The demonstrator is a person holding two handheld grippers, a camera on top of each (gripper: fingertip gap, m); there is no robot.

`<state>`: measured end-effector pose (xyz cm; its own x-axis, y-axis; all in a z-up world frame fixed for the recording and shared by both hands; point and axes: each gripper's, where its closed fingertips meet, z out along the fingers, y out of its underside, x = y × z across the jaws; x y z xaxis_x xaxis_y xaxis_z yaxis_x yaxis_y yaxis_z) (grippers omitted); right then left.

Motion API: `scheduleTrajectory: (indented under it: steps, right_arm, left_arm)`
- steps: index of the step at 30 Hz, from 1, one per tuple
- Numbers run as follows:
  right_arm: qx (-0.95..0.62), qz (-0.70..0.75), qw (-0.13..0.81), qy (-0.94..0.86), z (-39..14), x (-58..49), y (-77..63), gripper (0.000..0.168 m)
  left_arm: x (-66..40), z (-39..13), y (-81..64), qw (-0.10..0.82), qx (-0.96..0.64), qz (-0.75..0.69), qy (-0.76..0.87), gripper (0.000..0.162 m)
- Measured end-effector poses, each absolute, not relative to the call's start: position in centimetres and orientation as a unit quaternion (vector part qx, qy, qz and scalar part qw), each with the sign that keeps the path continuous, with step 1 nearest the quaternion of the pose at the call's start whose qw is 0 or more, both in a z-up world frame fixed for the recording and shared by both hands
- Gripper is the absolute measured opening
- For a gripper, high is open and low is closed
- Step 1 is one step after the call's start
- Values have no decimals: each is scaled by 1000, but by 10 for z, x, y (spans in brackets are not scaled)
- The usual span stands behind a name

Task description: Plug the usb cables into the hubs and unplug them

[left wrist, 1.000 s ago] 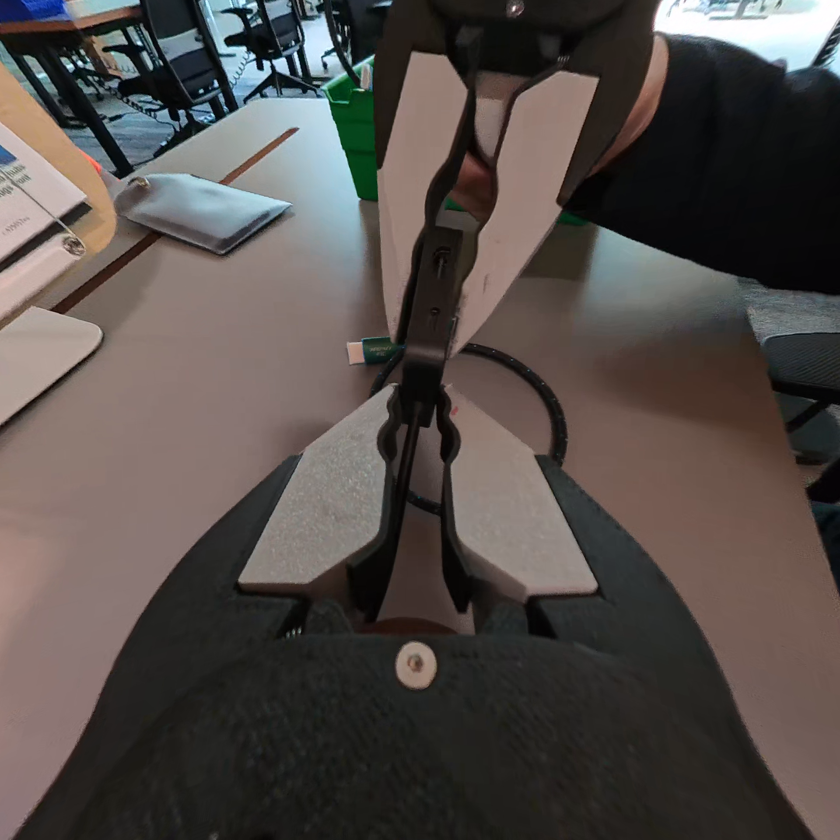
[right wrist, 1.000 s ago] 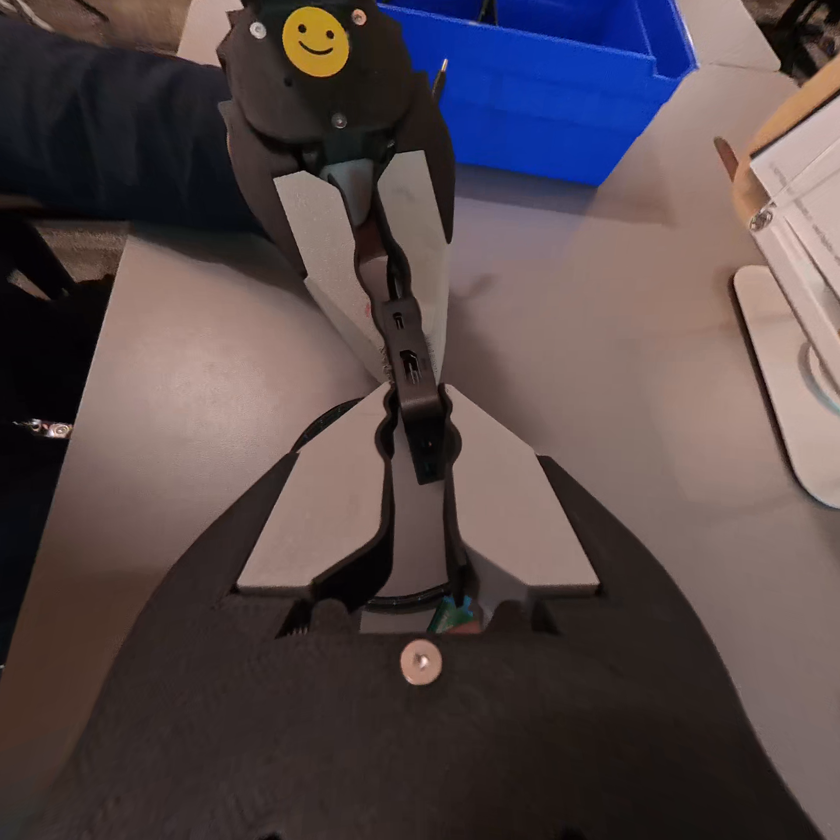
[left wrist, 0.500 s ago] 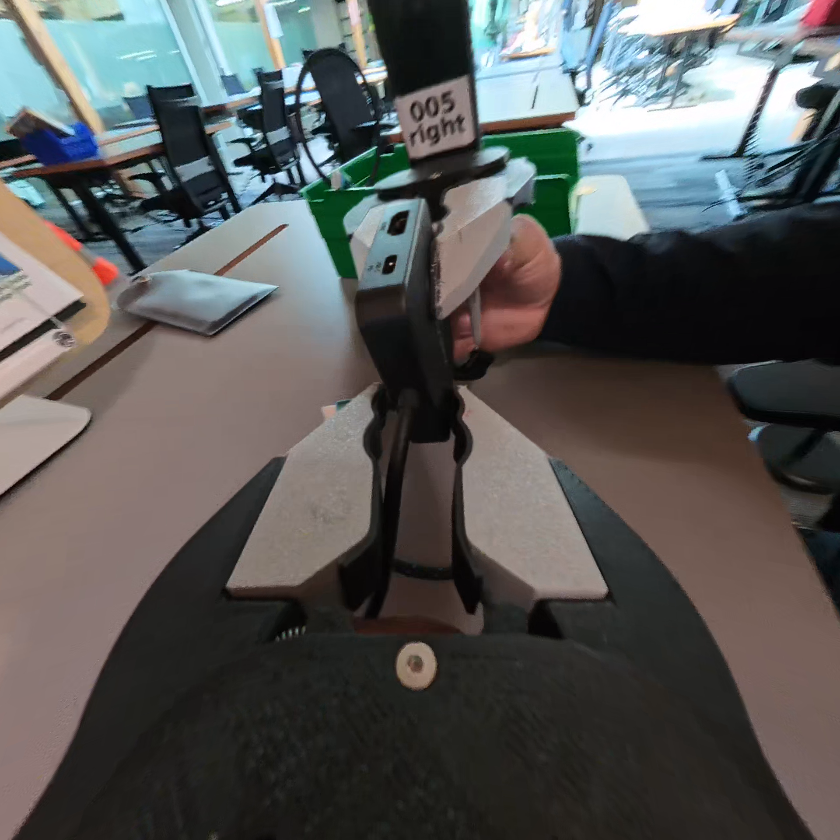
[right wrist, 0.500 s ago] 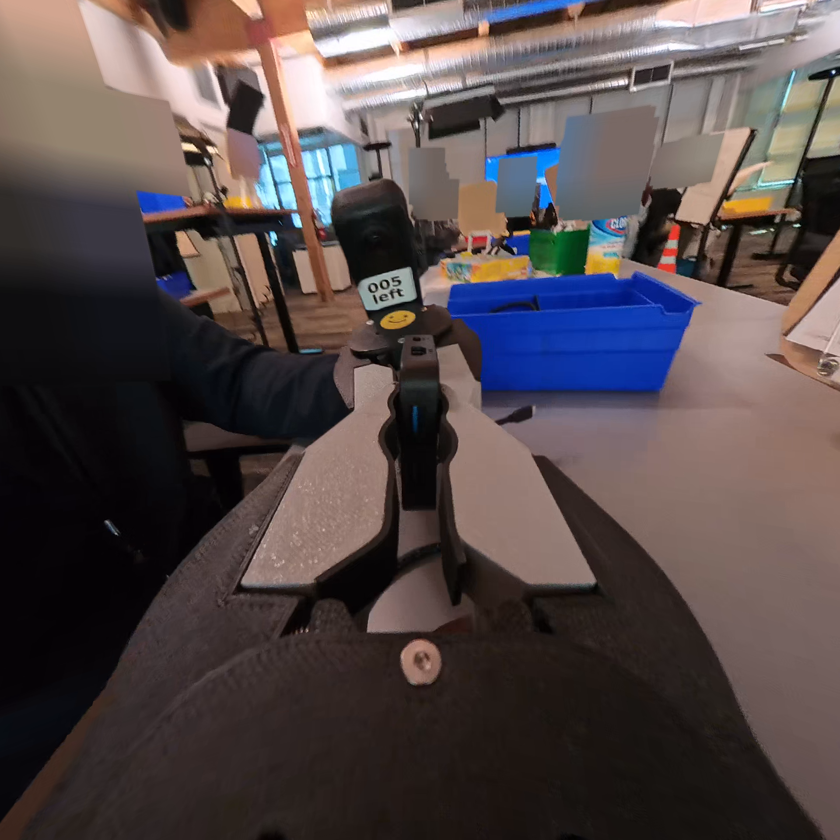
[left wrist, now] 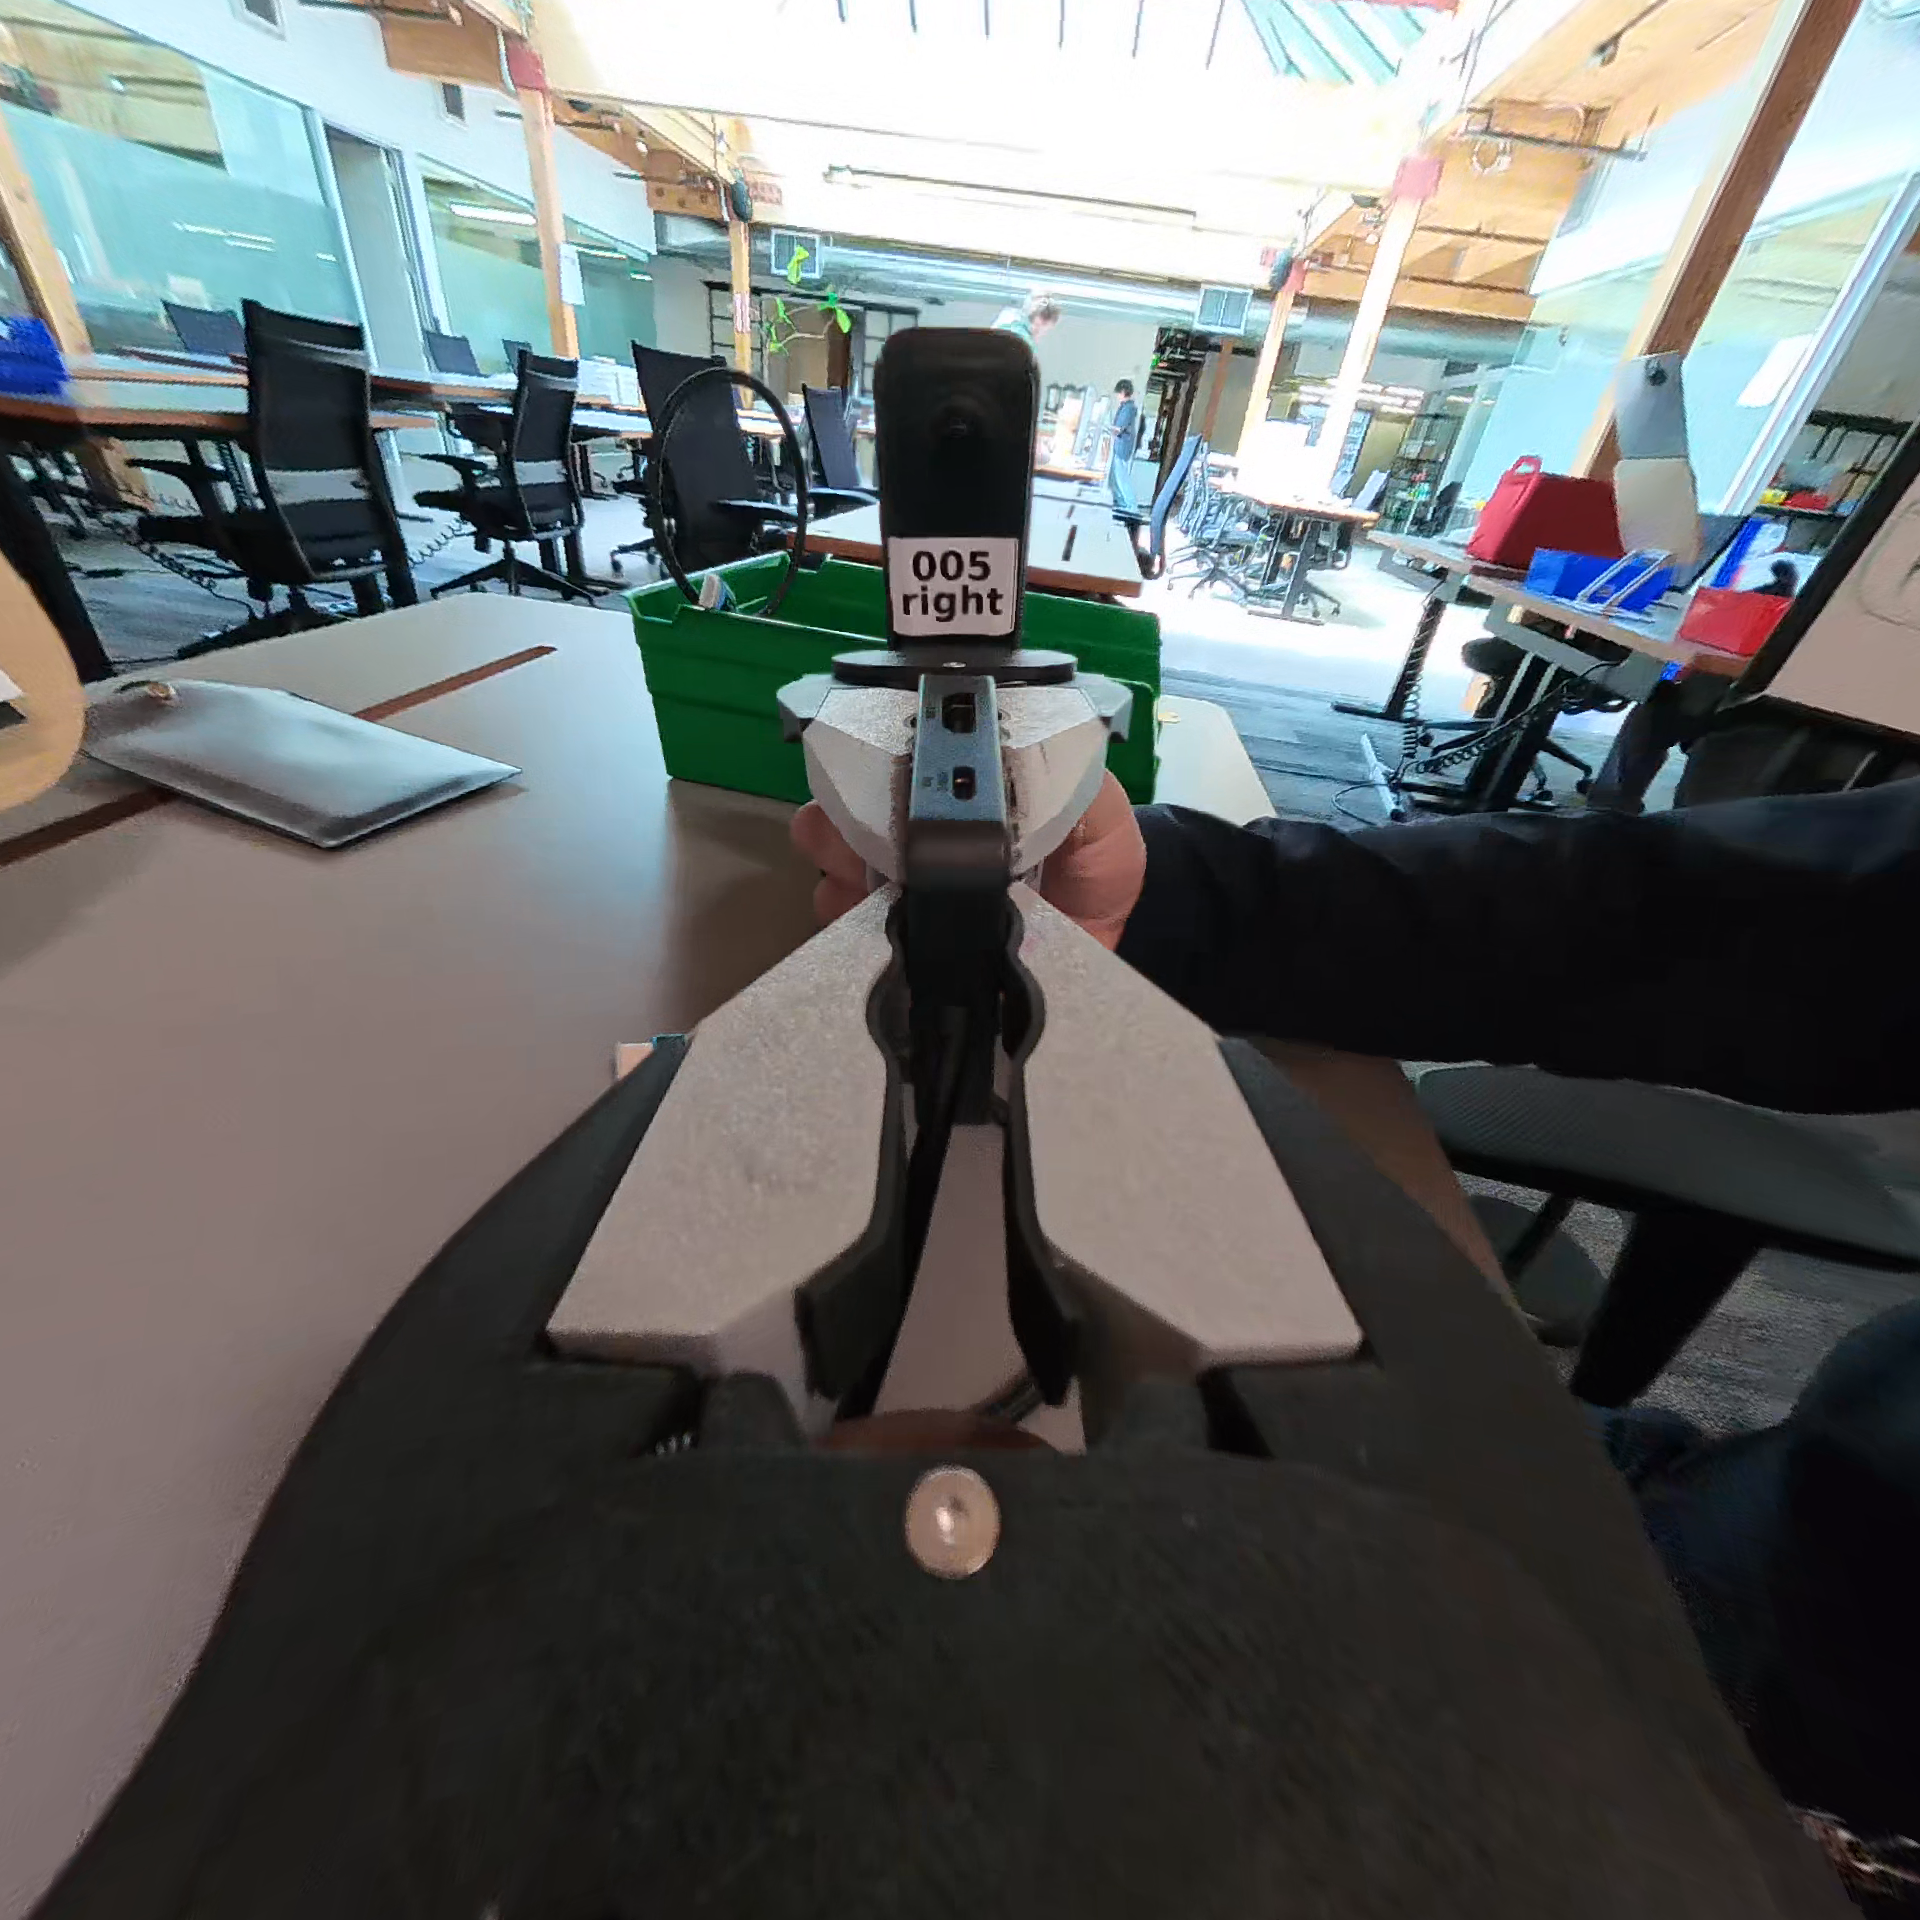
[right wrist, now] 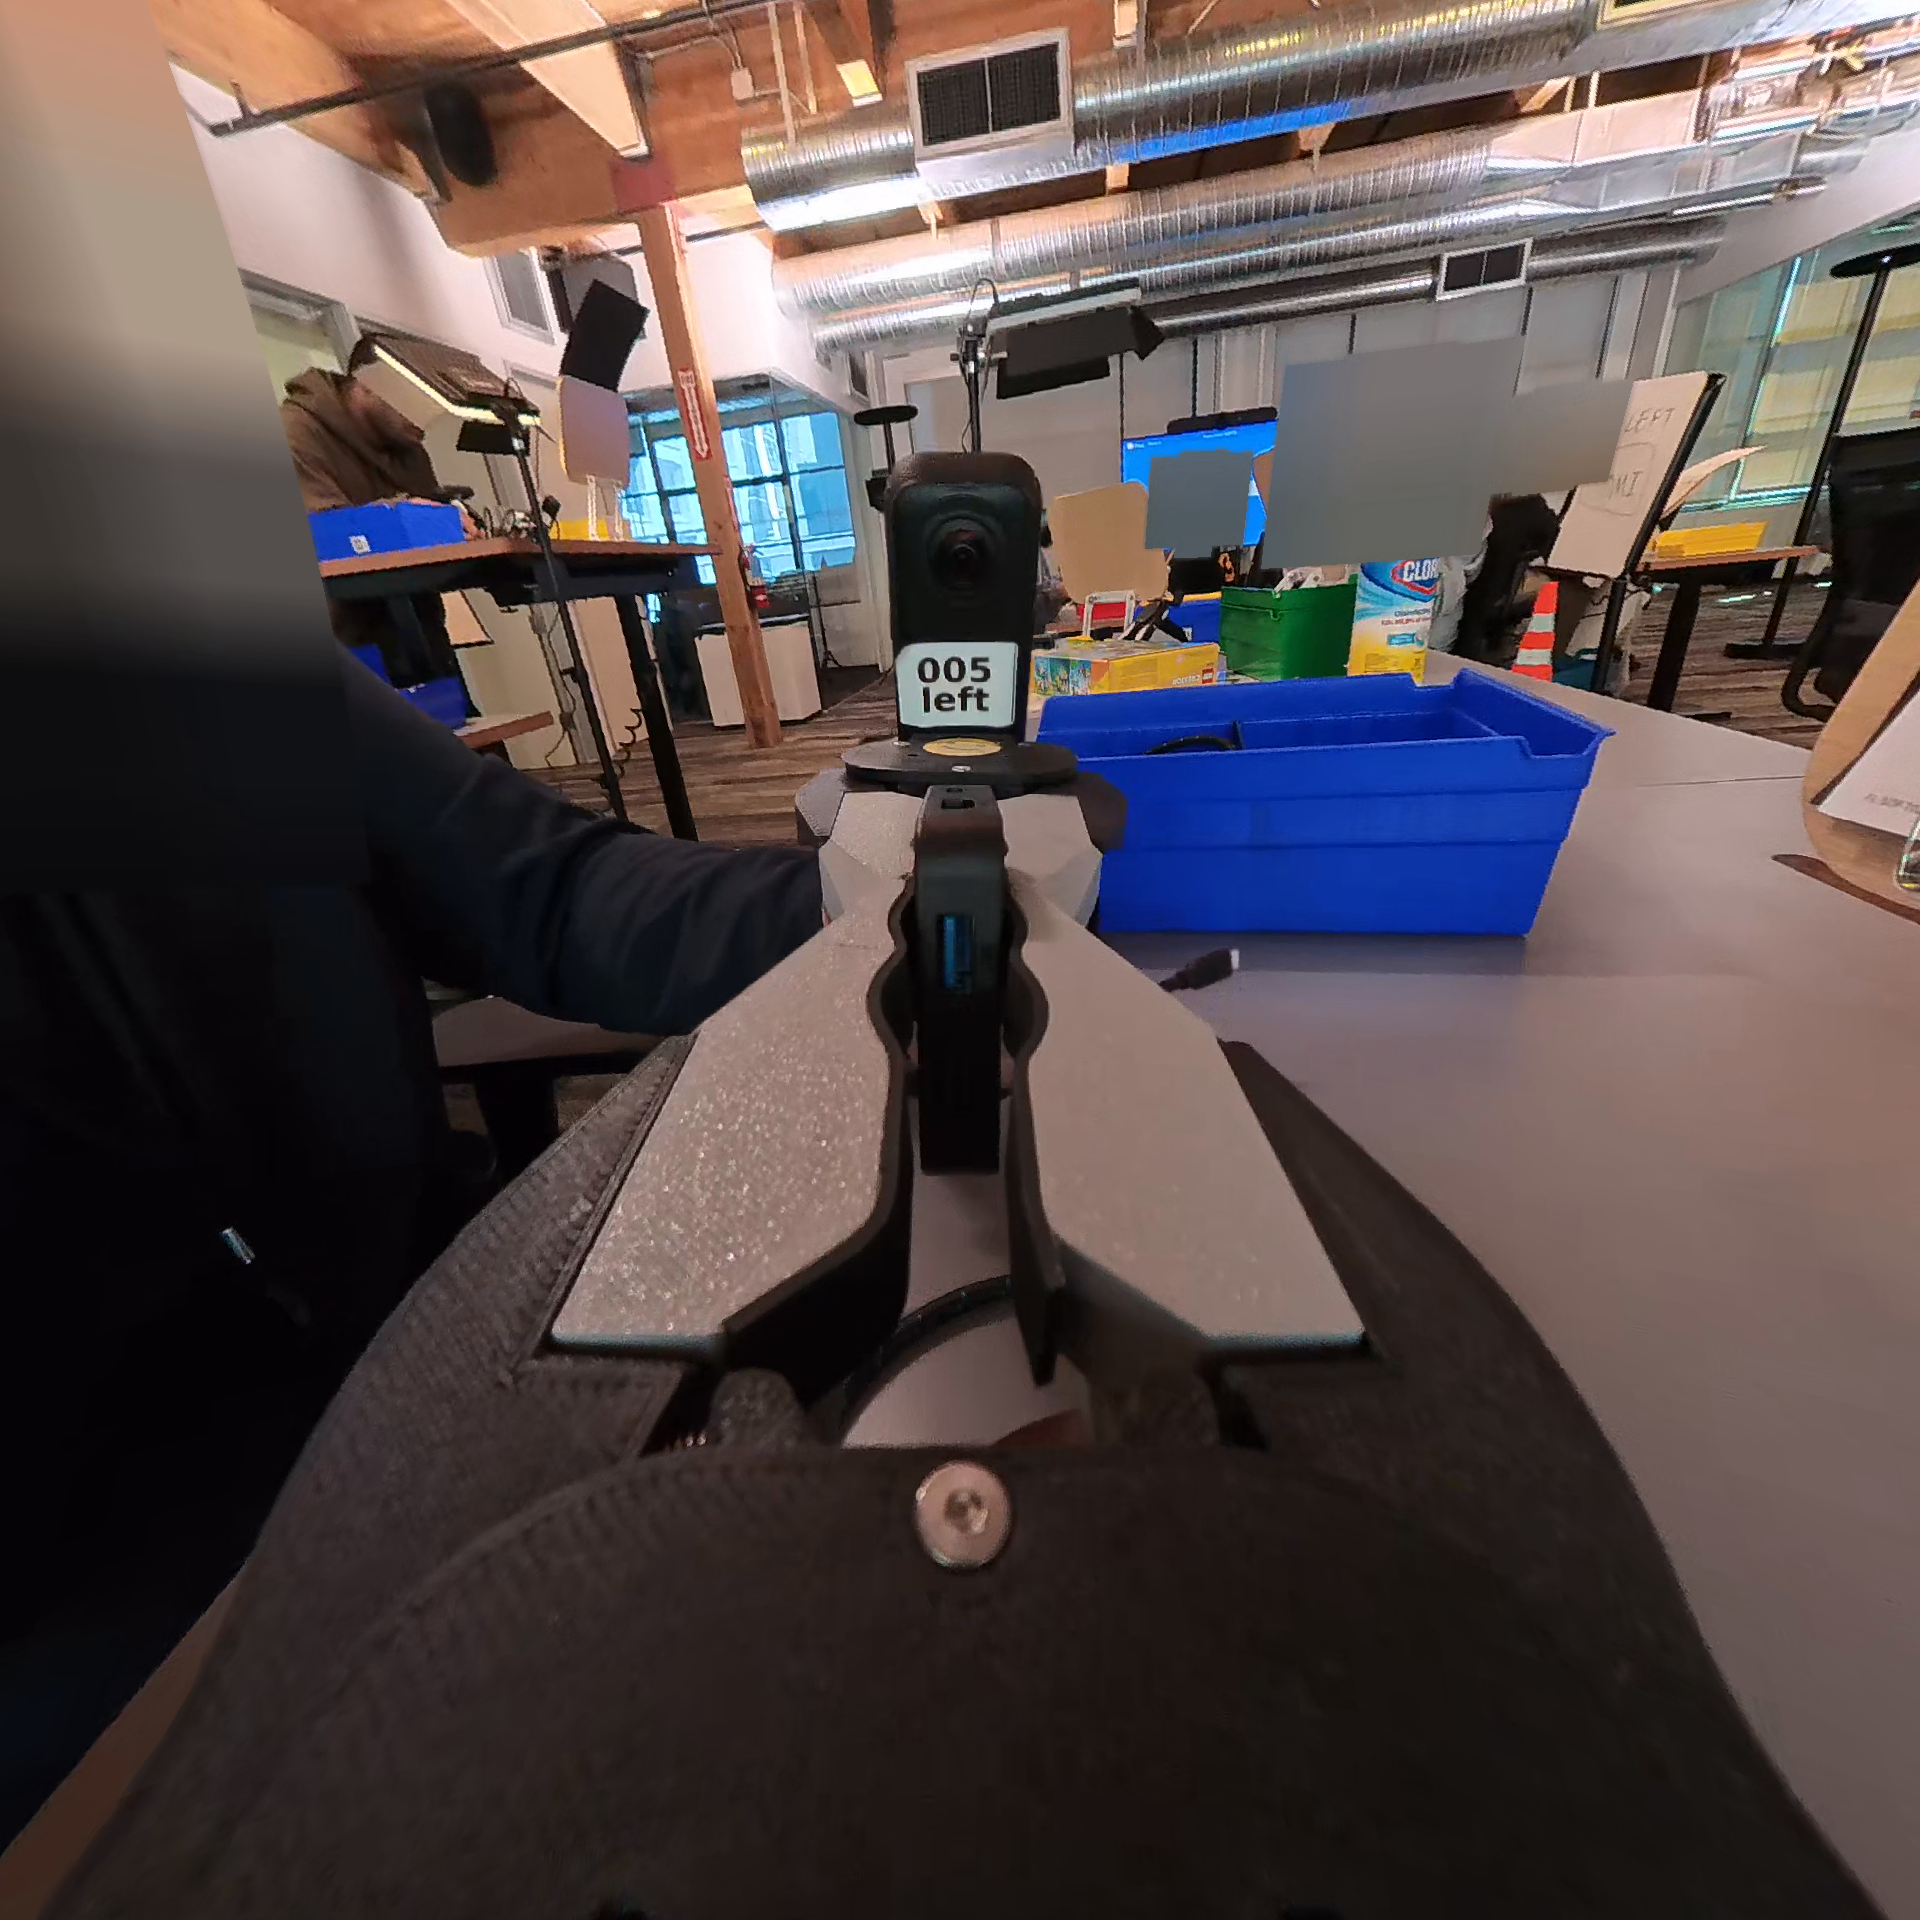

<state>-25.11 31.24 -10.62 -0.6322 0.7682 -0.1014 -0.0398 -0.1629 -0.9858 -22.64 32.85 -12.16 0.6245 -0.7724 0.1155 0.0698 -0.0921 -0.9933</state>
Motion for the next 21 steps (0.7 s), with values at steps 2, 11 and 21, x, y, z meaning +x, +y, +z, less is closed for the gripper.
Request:
scheduleTrajectory:
  steps: [2, 11, 21]
  right_arm:
    - [-314, 698, 292, -574, -104, -252, 313, 9]
    - [-320, 709, 288, -559, -104, -254, 315, 9]
    - [-341, 691, 303, -561, -109, -261, 319, 9]
  left_arm:
    - [-227, -120, 329, 617, -655, -350, 260, 11]
    - [-231, -124, 330, 618, -666, -321, 268, 11]
    - [-238, -129, 331, 589, -701, -323, 239, 21]
